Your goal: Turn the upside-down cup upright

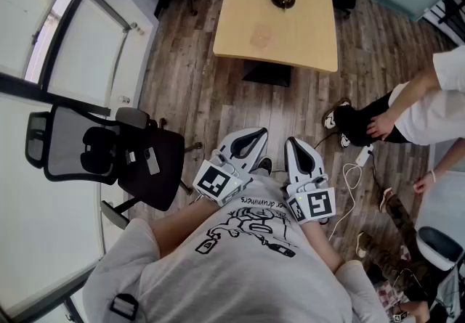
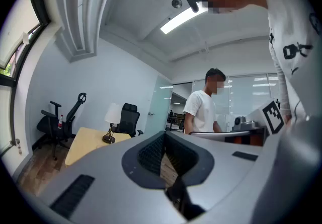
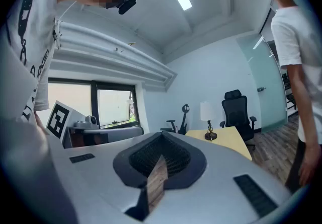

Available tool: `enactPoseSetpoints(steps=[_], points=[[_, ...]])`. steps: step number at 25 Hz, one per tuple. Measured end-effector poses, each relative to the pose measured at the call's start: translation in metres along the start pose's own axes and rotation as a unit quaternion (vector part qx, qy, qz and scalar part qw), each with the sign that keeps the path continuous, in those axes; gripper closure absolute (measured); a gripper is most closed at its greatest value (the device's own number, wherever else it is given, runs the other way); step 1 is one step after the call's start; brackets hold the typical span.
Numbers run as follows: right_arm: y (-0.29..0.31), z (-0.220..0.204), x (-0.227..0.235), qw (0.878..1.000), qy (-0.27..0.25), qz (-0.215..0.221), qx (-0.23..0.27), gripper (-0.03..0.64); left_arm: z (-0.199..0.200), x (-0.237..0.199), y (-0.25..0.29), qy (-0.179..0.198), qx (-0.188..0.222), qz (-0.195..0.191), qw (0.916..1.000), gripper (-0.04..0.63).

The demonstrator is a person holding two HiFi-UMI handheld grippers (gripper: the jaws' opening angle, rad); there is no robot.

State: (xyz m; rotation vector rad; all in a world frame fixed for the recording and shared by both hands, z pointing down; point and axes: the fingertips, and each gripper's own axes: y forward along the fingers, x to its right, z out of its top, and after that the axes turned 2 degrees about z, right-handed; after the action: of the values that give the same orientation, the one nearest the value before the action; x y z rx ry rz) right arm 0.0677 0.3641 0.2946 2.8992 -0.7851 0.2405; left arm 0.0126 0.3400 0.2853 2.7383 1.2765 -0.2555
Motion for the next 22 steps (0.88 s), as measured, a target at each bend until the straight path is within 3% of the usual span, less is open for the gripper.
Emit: enactPoseSetpoints(steps=[11,22], points=[[0.006,0.003,0.013,1.0,-0.001,0.011,0.002,0.592,-0.001,-0.004,0.012,0.004,0.0,0.009,1.0,0.588],[0.009,0.006,0.049,1.0,0.003,0.009,0.005,0.591,-0.001,-0.017,0.035,0.003,0.006,0.046,0.9989,0.588]])
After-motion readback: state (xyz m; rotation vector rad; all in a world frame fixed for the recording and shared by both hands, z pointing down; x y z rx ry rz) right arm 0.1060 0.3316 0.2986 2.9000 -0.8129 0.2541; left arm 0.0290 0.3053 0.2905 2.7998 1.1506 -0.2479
